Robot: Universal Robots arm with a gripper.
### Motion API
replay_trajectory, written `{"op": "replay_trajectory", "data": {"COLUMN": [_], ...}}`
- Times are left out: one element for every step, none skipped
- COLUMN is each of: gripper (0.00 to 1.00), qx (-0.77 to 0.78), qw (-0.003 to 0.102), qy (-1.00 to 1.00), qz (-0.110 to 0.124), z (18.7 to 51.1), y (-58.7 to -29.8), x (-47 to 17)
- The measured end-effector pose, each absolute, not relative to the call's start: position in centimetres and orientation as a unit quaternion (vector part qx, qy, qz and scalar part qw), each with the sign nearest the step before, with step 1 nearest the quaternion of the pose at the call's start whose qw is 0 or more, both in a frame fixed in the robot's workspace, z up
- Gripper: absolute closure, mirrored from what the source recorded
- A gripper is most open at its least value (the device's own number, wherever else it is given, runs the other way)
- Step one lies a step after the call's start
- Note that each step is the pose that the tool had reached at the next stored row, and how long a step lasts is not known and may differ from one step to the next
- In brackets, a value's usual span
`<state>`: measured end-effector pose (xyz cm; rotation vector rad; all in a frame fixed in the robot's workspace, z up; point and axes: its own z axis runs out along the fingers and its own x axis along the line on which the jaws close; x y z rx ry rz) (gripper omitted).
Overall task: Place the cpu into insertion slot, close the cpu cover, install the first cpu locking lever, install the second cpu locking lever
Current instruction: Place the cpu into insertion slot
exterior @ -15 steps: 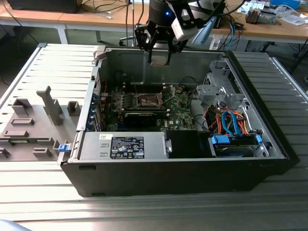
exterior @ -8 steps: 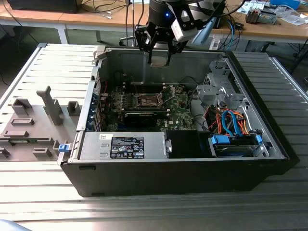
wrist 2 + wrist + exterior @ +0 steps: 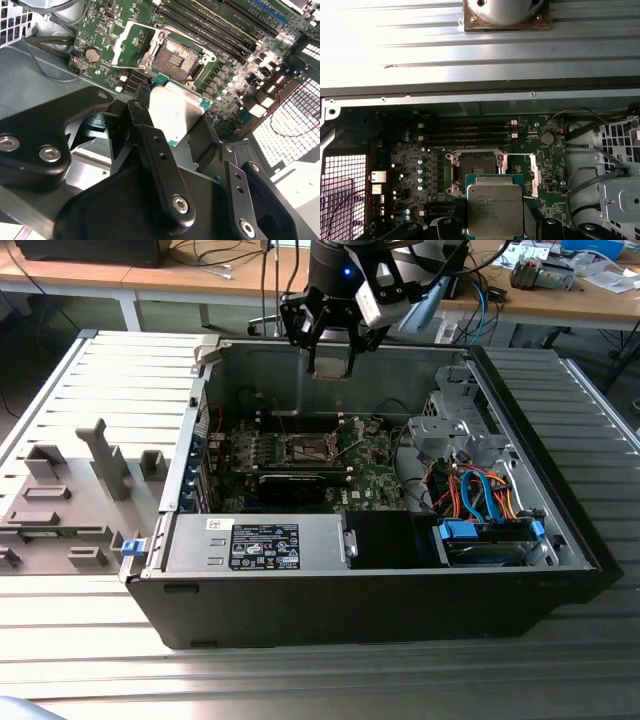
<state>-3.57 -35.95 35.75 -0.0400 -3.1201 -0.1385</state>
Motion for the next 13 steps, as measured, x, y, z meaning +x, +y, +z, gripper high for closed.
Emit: {"op": "replay_trajectory", "data": {"gripper": [0.46, 0.46, 0.46, 0.46, 0.46, 0.46, 0.46, 0.46, 0.46, 0.46, 0.46, 0.46, 0.46], "qx": [-0.013, -0.013, -0.013, -0.013, -0.013, -0.013, -0.013, -0.013, -0.013, -0.013, -0.013, -0.013, -0.013], "qw": [0.009, 0.009, 0.009, 0.009, 0.009, 0.009, 0.009, 0.009, 0.009, 0.009, 0.009, 0.009, 0.009], "qy": [-0.999, -0.999, -0.999, -0.999, -0.999, -0.999, -0.999, -0.999, -0.999, -0.999, -0.999, -0.999, -0.999], "qz": [-0.044, -0.044, -0.044, -0.044, -0.044, -0.044, -0.044, -0.044, -0.044, -0.044, -0.044, -0.044, -0.044], "z": [35.74, 35.72, 35.71, 35.68, 35.66, 35.63, 35.61, 35.59, 35.56, 35.52, 35.49, 35.47, 35.45], "y": [-35.95, -35.95, -35.95, -35.95, -35.95, -35.95, -35.95, -35.95, -35.95, -35.95, -35.95, -35.95, -35.95], "x": [-3.57, -3.57, -3.57, -3.57, -3.57, -3.57, -3.57, -3.57, -3.57, -3.57, -3.57, -3.57, -3.57]}}
